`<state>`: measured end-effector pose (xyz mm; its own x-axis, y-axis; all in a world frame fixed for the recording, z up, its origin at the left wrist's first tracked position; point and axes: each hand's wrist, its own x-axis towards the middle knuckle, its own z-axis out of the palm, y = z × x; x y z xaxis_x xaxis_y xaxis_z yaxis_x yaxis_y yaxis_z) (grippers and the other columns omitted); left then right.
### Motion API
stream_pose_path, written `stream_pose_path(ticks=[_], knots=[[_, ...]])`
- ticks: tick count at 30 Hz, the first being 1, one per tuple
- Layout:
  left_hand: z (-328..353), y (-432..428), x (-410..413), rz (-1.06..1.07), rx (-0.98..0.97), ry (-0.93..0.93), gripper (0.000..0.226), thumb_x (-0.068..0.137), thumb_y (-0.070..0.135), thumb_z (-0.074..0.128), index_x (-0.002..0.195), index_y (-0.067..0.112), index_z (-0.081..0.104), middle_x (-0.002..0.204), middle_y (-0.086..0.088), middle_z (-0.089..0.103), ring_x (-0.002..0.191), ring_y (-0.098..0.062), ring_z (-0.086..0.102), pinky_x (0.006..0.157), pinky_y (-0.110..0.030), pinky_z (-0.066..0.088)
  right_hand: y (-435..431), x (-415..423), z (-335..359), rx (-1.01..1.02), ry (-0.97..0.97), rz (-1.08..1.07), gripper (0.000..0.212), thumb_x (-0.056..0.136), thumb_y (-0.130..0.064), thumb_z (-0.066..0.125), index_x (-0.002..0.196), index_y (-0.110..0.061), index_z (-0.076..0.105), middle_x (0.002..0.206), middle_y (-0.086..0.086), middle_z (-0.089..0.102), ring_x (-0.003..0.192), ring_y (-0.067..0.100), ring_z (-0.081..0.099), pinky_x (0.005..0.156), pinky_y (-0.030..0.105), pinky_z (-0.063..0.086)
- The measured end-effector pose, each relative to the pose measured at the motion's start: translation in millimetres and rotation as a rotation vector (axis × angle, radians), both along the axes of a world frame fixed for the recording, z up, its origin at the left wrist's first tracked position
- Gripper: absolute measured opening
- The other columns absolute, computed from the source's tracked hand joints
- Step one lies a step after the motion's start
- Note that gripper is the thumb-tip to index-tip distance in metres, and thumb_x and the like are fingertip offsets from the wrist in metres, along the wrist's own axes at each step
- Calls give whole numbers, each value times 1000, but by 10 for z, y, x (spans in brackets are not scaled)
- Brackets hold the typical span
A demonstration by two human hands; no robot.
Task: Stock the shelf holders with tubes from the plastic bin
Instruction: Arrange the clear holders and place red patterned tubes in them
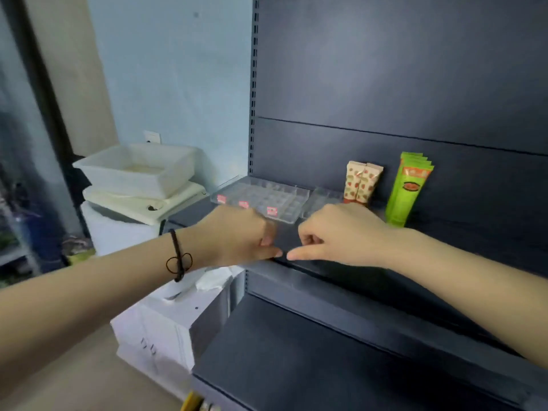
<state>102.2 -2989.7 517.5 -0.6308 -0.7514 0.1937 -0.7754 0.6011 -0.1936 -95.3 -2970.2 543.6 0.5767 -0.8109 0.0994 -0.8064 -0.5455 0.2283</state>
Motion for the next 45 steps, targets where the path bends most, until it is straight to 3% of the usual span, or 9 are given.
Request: stream_pose_path(ticks=[7,11,15,20,24,31,35,41,45], knots=[[-1436,1164,673,76,340,-309,56,90,66,32,102,19,61,91,-6,66,83,-30,60,67,-34,47,624,493,-1326,386,75,245,56,85,-72,38,85,-22,62,83,-4,66,77,16,60,68,33,48],[-2460,1594,792,219,565,-325,58,89,67,33,102,19,63,95,-5,65,86,-30,61,70,-35,47,779,657,-2423,563,156,280,55,86,-69,43,87,-19,64,84,-4,67,75,16,61,62,31,42],[-3313,1844,767,335,738,-261,51,93,58,38,106,15,62,104,-5,63,95,-28,57,72,-37,46,895,711,-3384,675,250,273,52,89,-64,45,77,-15,58,67,-5,51,65,18,51,53,29,32],[-4368,1968,566,355,882,-320,67,89,68,30,107,14,64,78,-2,53,74,-23,50,63,-32,42,996,565,-4560,861,266,154,48,89,-62,48,70,-18,51,68,-3,51,63,17,50,51,29,28],[-5273,1980,310,401,1006,-181,54,87,67,40,110,22,62,106,-2,65,97,-25,60,66,-30,39,1170,350,-5543,994,214,-25,41,88,-53,56,86,-13,63,78,-3,53,72,16,51,54,29,28],[-6927,2140,-131,648,1277,219,52,85,51,60,123,18,52,119,-5,61,111,-28,58,83,-39,50,1508,137,-7045,1236,-89,-360,36,86,-33,67,107,-4,63,94,7,62,85,22,58,64,31,38],[-7480,2286,-221,738,1352,321,45,86,43,63,124,22,51,120,-3,62,108,-25,59,87,-41,52,1666,82,-7600,1265,-201,-533,30,85,-29,70,102,-5,63,103,10,66,97,25,62,80,33,48],[-7874,2386,-307,885,1220,452,33,88,29,62,120,27,55,113,3,65,96,-19,63,75,-31,54,1767,96,-8110,1155,-211,-702,30,88,-25,65,75,-17,40,73,-1,50,77,23,55,56,29,35],[-7972,2443,-373,720,1087,338,35,87,22,61,121,27,54,118,-2,52,95,-24,59,69,-32,50,1847,120,-8257,1050,-197,-766,27,89,-26,64,86,-15,40,69,-4,43,76,22,48,57,29,35]])
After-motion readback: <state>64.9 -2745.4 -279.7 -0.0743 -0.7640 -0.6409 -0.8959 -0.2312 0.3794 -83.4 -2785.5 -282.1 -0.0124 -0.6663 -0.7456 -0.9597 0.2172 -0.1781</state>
